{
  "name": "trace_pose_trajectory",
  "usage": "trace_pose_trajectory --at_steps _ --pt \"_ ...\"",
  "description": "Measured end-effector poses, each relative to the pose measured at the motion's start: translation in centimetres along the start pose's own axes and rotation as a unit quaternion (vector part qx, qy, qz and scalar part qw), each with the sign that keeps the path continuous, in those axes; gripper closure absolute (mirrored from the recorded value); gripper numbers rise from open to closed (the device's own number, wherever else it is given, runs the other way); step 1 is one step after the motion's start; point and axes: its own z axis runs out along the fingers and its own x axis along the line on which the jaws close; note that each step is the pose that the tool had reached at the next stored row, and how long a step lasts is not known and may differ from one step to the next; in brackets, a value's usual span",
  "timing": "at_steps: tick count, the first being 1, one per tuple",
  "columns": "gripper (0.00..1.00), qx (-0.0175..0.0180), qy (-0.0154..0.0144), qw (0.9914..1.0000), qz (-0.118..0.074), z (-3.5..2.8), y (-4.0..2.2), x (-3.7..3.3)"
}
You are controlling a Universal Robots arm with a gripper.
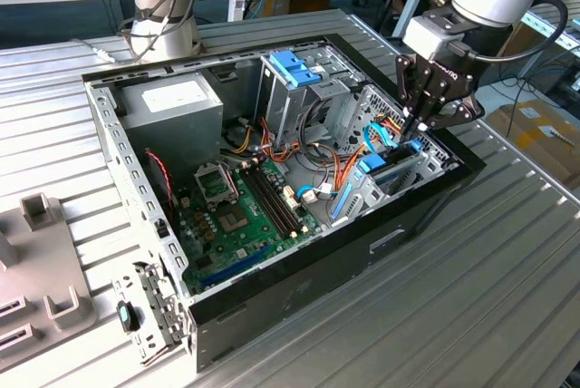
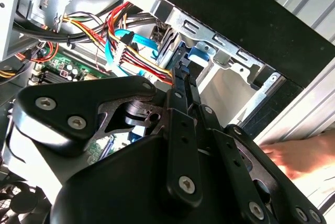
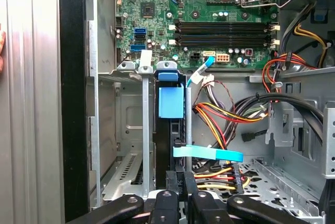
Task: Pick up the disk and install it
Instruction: 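Insert the second disk wire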
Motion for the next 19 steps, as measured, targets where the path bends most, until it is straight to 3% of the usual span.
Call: trace_pose_trajectory --at_steps 19 --pt "0.84 0.0000 0.0000 1.00000 0.000 0.42 0.01 0.00"
